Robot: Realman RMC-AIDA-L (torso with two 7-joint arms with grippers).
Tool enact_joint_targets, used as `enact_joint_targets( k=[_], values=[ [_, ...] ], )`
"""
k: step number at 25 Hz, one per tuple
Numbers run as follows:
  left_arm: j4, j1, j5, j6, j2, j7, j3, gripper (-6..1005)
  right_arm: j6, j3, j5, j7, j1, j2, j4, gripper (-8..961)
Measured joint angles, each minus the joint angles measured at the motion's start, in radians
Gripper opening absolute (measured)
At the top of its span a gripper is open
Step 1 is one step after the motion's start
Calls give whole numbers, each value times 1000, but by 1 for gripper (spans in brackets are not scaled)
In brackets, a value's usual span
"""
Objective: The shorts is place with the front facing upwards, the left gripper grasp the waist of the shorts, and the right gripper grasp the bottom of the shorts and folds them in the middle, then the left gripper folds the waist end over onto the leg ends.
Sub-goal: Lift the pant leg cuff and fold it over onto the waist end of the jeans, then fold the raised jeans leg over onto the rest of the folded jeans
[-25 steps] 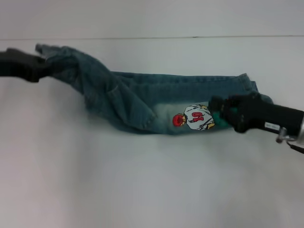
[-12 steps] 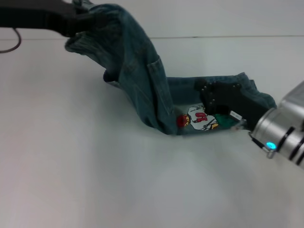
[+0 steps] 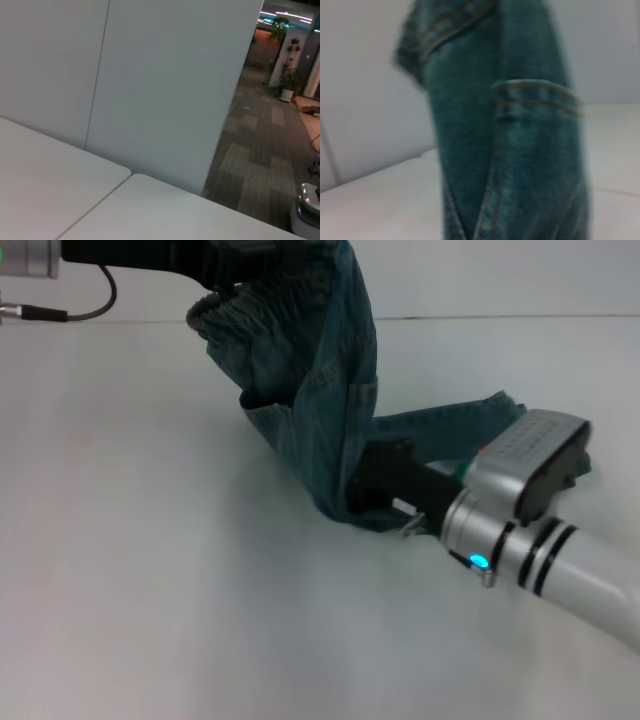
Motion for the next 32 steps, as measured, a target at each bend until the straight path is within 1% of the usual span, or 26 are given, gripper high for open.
enact_joint_targets(
  k=[4, 8, 12, 15, 19, 24, 27, 29, 32],
  values=[
    [-8, -11, -1, 0, -2, 1, 4, 39, 41, 14, -75, 30, 46, 3, 34, 10],
    [-12, -16, -3, -12, -2, 4, 14, 39, 83, 56, -181, 97, 85, 7, 47, 13],
    [-41, -18, -3, -19, 1, 10, 17, 39, 115, 135, -291, 131, 100, 5, 69, 15],
    [-66, -18, -2, -24, 8, 14, 25, 40, 138, 168, -376, 193, 100, 1, 66, 17],
    [-91, -15, -1, -30, 9, 31, 27, 40, 150, 178, -410, 227, 68, -4, 56, 20],
    [-129, -14, -2, -42, 7, 49, 28, 41, 115, 195, -412, 249, 11, -14, -2, 23],
    [-157, -22, -2, -47, 3, 61, 37, 41, 56, 204, -408, 326, -28, -16, -89, 25],
    [-167, -25, -4, -63, -4, 65, 63, 41, 19, 225, -407, 366, -55, -16, -144, 26],
    [-177, -31, -4, -95, -18, 69, 122, 41, -26, 306, -404, 401, -98, -20, -229, 28]
  ],
)
